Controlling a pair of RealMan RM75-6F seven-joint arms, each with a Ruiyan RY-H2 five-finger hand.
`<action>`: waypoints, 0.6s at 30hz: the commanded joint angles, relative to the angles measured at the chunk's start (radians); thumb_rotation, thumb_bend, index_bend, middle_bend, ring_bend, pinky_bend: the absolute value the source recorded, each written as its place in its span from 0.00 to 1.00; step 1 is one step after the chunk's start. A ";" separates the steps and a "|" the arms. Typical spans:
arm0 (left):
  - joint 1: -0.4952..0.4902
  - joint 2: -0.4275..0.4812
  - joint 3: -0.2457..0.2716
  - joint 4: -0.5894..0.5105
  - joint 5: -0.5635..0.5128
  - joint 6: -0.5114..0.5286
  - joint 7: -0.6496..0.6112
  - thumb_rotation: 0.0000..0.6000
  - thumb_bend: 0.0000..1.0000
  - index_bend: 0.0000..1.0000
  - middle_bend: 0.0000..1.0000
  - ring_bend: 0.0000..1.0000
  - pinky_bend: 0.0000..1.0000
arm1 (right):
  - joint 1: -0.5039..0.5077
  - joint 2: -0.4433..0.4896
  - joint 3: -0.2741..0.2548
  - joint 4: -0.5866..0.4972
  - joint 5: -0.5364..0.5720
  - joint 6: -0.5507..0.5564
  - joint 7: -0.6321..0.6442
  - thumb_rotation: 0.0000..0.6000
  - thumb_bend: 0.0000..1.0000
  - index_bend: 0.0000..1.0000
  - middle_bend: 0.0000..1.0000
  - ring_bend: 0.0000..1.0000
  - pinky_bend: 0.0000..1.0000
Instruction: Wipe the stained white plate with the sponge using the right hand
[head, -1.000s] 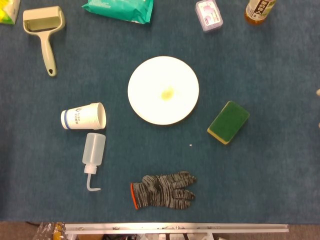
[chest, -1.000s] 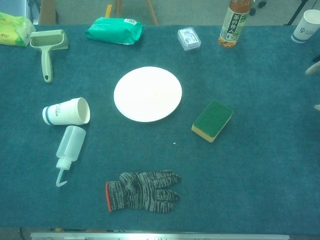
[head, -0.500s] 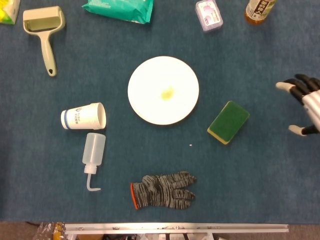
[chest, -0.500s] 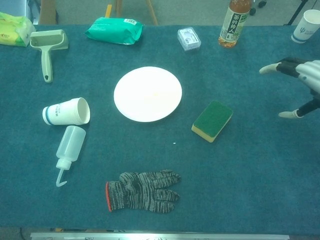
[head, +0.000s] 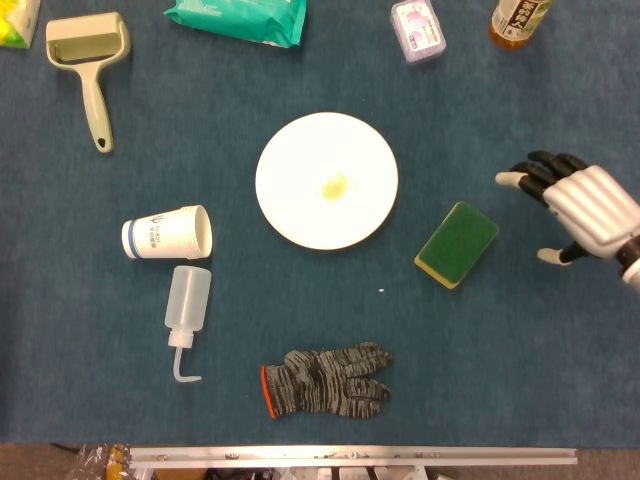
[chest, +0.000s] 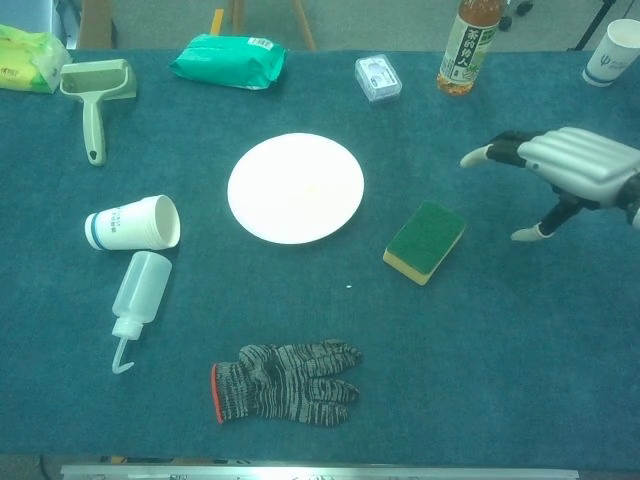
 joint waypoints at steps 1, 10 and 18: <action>0.000 -0.004 0.001 0.004 0.003 -0.001 -0.002 1.00 0.46 0.23 0.03 0.08 0.16 | 0.022 -0.007 -0.002 0.004 0.000 -0.022 -0.017 1.00 0.00 0.19 0.19 0.10 0.19; 0.002 -0.011 0.002 0.016 -0.001 -0.008 -0.009 1.00 0.46 0.23 0.03 0.08 0.16 | 0.092 -0.051 -0.015 0.053 -0.016 -0.088 -0.072 1.00 0.00 0.19 0.19 0.10 0.19; 0.005 -0.019 0.006 0.033 -0.001 -0.016 -0.025 1.00 0.46 0.23 0.03 0.08 0.16 | 0.135 -0.088 -0.024 0.089 -0.021 -0.115 -0.090 1.00 0.00 0.19 0.19 0.10 0.19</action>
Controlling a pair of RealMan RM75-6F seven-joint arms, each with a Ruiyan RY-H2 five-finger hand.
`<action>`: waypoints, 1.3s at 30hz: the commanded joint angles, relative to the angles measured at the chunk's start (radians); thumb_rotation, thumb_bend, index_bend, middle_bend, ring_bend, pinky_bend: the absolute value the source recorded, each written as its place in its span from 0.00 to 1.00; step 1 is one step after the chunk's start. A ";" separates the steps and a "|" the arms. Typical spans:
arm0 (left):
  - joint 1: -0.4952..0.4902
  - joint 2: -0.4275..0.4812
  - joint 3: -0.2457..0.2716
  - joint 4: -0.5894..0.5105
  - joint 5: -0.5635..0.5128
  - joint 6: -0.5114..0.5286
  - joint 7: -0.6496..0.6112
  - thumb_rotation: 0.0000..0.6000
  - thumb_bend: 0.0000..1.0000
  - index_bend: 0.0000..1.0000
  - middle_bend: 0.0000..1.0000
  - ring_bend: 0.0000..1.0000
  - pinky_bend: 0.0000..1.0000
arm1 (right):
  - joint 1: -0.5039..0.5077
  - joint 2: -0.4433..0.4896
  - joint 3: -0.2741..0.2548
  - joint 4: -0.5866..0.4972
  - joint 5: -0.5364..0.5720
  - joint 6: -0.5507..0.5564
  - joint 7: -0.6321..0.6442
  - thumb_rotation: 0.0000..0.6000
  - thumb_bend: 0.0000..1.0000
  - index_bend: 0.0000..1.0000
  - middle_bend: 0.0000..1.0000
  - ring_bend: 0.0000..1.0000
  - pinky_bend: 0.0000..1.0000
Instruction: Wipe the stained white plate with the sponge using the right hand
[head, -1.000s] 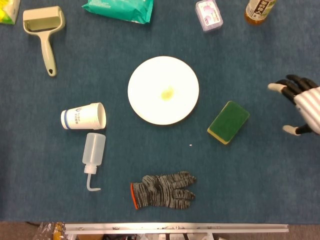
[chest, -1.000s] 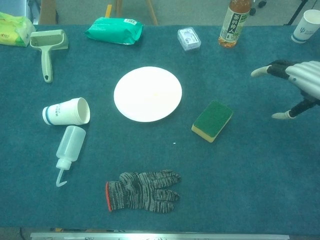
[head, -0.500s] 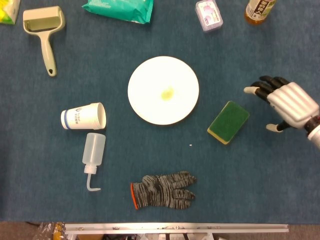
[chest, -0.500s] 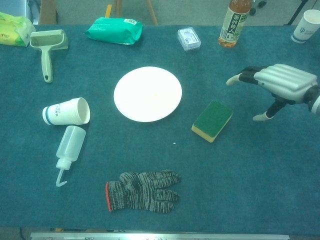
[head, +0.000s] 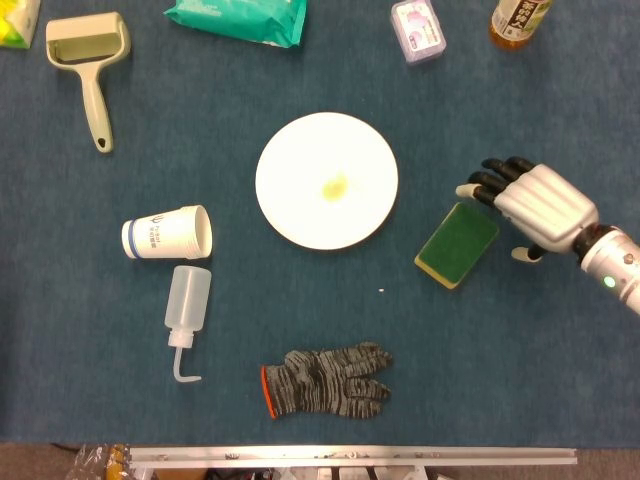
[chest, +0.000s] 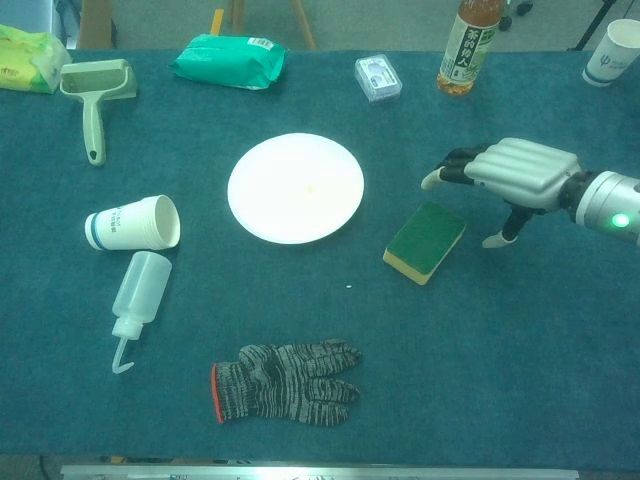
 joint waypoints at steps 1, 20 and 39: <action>0.000 -0.004 0.001 0.007 0.001 -0.003 -0.006 1.00 0.46 0.23 0.03 0.08 0.16 | 0.010 -0.011 -0.002 0.009 0.000 -0.003 -0.001 1.00 0.00 0.19 0.19 0.10 0.19; 0.006 -0.013 0.002 0.037 0.002 -0.005 -0.037 1.00 0.46 0.23 0.03 0.08 0.16 | 0.069 -0.071 -0.018 0.058 0.020 -0.040 0.007 1.00 0.00 0.19 0.19 0.10 0.19; 0.013 -0.019 0.000 0.066 0.005 0.002 -0.073 1.00 0.46 0.23 0.03 0.08 0.16 | 0.108 -0.114 -0.031 0.102 0.027 -0.049 0.012 1.00 0.00 0.31 0.37 0.24 0.22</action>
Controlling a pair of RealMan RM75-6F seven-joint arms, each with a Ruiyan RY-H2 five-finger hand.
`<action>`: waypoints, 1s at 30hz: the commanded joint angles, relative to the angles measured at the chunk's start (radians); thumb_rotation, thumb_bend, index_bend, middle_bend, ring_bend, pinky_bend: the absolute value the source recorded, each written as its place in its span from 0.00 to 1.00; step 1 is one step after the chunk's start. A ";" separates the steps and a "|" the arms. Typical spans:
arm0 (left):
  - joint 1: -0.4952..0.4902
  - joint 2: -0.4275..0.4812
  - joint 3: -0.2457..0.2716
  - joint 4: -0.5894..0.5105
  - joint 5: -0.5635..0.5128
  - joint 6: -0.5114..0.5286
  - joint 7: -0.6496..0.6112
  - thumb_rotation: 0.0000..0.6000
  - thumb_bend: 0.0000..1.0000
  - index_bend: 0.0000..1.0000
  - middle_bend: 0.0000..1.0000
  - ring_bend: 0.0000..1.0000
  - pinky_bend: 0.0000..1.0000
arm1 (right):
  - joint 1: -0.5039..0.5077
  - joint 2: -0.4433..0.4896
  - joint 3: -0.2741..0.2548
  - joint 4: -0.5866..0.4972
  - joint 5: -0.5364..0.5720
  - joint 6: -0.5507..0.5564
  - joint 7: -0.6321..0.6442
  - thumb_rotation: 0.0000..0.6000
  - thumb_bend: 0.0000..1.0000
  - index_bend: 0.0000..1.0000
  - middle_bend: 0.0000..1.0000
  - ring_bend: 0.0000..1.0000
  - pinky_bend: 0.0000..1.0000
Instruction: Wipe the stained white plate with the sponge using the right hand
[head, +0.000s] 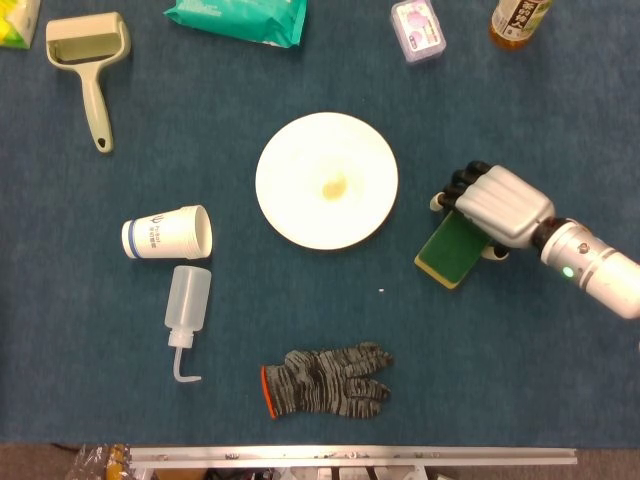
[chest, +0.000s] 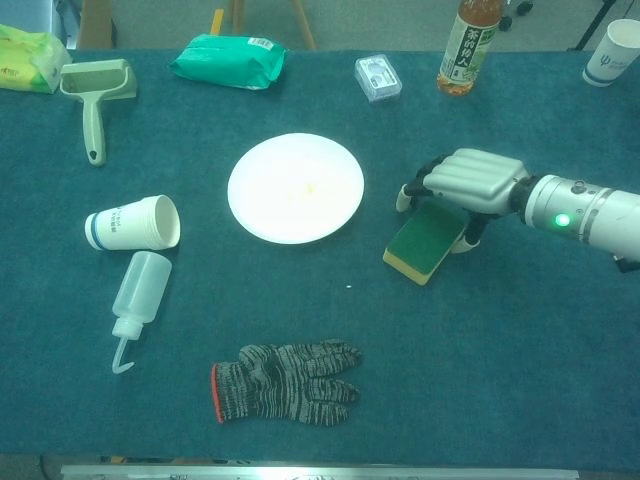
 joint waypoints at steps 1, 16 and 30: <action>0.001 -0.001 0.000 0.001 0.002 0.002 -0.002 1.00 0.46 0.23 0.03 0.08 0.16 | 0.000 -0.002 -0.002 0.001 0.002 0.005 -0.004 1.00 0.00 0.32 0.38 0.25 0.23; 0.001 -0.002 -0.002 0.002 0.002 0.000 -0.003 1.00 0.46 0.23 0.03 0.08 0.16 | -0.013 0.008 -0.006 -0.016 -0.016 0.083 -0.001 1.00 0.02 0.50 0.57 0.42 0.32; -0.001 -0.005 -0.004 0.004 0.007 0.002 -0.005 1.00 0.46 0.23 0.04 0.08 0.16 | 0.035 0.050 0.097 -0.086 0.066 0.086 -0.055 1.00 0.02 0.50 0.57 0.43 0.32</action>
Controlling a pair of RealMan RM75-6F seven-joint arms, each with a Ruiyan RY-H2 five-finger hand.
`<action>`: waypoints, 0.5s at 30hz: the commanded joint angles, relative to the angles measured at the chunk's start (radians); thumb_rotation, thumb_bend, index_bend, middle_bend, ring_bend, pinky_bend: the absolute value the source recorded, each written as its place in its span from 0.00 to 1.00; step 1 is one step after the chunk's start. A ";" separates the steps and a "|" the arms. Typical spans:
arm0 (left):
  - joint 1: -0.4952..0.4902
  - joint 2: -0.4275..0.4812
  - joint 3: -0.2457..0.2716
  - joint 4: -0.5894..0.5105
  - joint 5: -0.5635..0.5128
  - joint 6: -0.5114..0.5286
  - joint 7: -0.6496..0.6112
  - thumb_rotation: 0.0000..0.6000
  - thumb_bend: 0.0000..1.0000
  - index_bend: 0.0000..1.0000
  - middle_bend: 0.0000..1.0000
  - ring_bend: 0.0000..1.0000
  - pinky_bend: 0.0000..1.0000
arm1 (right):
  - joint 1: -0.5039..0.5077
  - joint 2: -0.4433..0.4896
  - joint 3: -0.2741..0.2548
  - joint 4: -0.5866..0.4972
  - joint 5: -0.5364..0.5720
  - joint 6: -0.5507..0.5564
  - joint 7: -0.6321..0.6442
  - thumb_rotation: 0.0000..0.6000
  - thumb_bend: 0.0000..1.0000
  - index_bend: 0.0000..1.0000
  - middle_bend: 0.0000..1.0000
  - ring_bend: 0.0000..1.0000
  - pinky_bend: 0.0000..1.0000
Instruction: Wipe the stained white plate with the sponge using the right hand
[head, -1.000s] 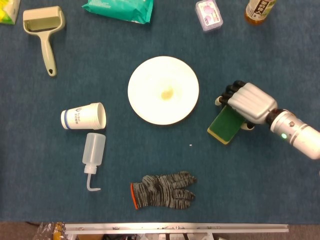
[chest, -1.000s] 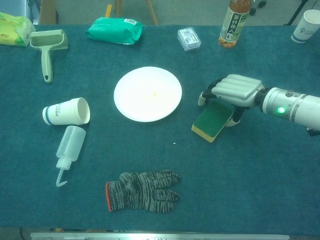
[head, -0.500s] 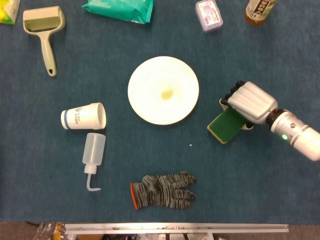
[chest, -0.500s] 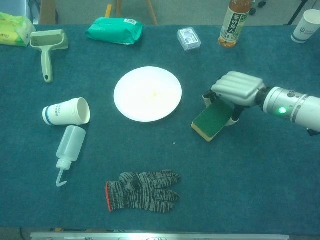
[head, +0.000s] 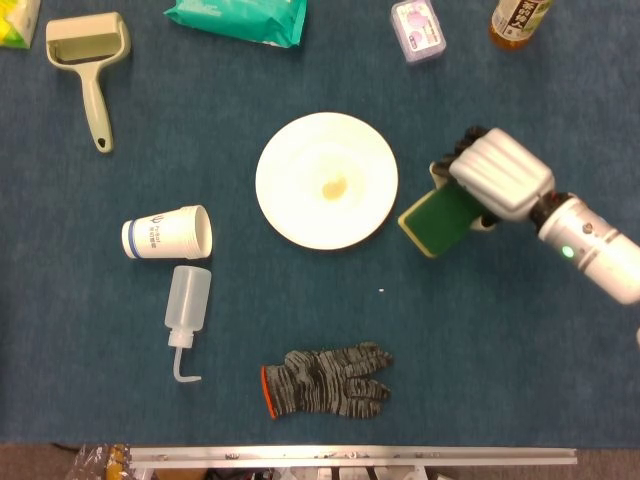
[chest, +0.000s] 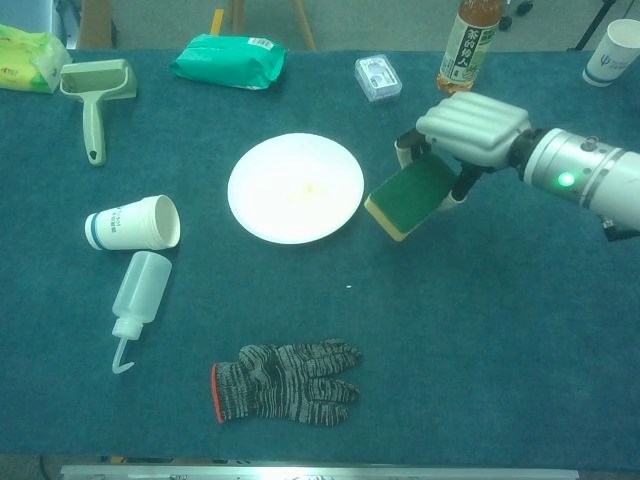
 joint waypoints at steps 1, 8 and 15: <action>0.000 -0.001 0.002 0.002 0.002 -0.001 0.002 1.00 0.46 0.23 0.04 0.08 0.16 | 0.022 -0.008 0.026 0.007 0.031 -0.021 -0.024 1.00 0.02 0.50 0.57 0.43 0.32; 0.003 0.001 0.004 -0.003 0.007 0.008 0.013 1.00 0.46 0.23 0.04 0.08 0.16 | 0.076 -0.065 0.071 0.083 0.089 -0.069 -0.038 1.00 0.02 0.51 0.57 0.43 0.33; 0.008 0.006 0.001 -0.003 0.010 0.022 0.015 1.00 0.46 0.23 0.04 0.08 0.16 | 0.139 -0.133 0.109 0.174 0.128 -0.117 -0.030 1.00 0.02 0.51 0.58 0.43 0.33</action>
